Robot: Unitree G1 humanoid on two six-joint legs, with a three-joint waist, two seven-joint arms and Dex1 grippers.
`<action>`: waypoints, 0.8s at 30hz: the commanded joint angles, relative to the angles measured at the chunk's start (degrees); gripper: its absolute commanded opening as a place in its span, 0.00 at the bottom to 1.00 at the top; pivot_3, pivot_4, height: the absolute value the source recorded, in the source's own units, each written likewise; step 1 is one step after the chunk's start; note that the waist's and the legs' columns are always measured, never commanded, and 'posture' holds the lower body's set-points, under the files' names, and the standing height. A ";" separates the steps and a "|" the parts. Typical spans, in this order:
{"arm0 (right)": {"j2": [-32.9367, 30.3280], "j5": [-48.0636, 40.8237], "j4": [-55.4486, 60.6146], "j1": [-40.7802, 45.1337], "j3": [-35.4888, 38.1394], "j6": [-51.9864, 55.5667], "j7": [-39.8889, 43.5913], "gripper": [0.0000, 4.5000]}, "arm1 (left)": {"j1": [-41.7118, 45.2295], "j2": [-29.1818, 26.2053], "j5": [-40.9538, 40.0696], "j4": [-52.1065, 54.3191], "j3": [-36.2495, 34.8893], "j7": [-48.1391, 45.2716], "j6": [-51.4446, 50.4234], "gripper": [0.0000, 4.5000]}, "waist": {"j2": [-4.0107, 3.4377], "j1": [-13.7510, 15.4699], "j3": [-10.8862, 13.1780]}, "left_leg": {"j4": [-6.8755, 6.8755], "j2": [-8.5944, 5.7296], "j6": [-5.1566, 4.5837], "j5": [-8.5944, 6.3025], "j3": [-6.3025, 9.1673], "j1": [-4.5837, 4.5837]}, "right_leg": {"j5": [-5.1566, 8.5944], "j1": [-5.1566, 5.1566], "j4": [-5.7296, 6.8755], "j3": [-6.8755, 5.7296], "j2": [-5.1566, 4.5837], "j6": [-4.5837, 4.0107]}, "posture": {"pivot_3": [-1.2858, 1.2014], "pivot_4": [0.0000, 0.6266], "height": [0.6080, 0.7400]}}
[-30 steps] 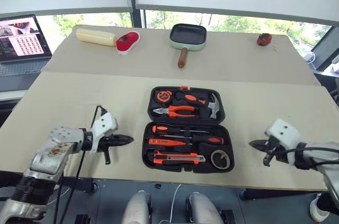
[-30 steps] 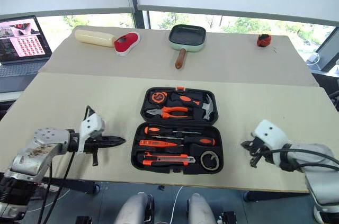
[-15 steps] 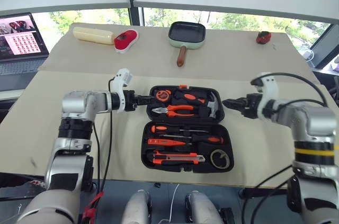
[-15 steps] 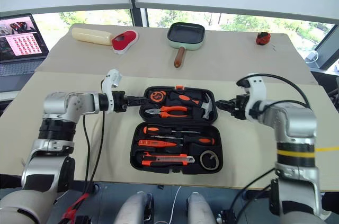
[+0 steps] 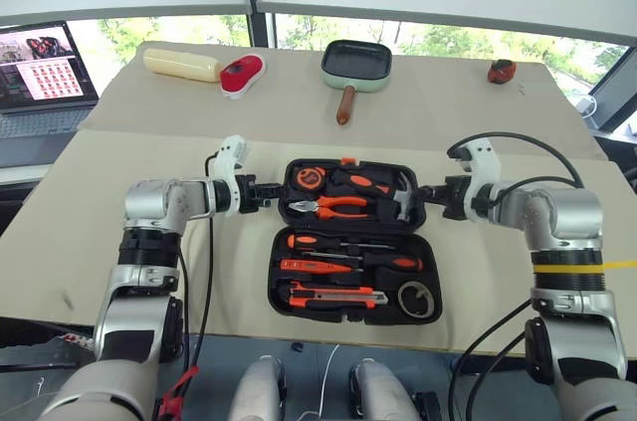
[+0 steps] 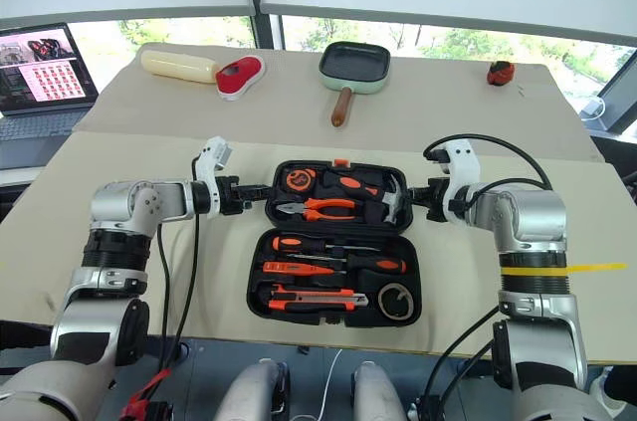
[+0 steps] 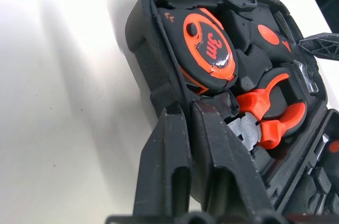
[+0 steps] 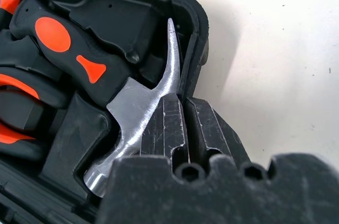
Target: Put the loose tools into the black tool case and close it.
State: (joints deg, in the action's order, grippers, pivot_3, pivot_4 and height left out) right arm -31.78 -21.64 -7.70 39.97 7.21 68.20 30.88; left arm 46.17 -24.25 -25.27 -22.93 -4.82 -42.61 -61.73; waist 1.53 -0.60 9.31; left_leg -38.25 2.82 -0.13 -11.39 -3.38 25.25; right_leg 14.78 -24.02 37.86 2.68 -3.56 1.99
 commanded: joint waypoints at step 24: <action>0.66 1.59 31.27 -19.29 2.04 -27.22 0.50 0.00 | -19.31 2.53 10.28 19.47 2.51 -2.04 49.72 0.01 | -0.01 -0.15 0.03 | 0.25 0.03 -0.02 0.00 -0.03 0.34 | -0.01 -0.26 -0.26 0.02 0.00 -0.01 | 0.52 0.24 1.00</action>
State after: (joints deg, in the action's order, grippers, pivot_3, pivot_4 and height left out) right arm -31.44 -18.96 18.09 22.33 10.22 45.35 29.33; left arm 28.38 -21.20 -16.55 -6.27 -4.03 -43.47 -15.94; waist 1.52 -0.75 9.34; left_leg -38.00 2.85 -0.16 -11.39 -3.41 25.55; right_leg 14.77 -24.28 37.55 2.71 -3.56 1.97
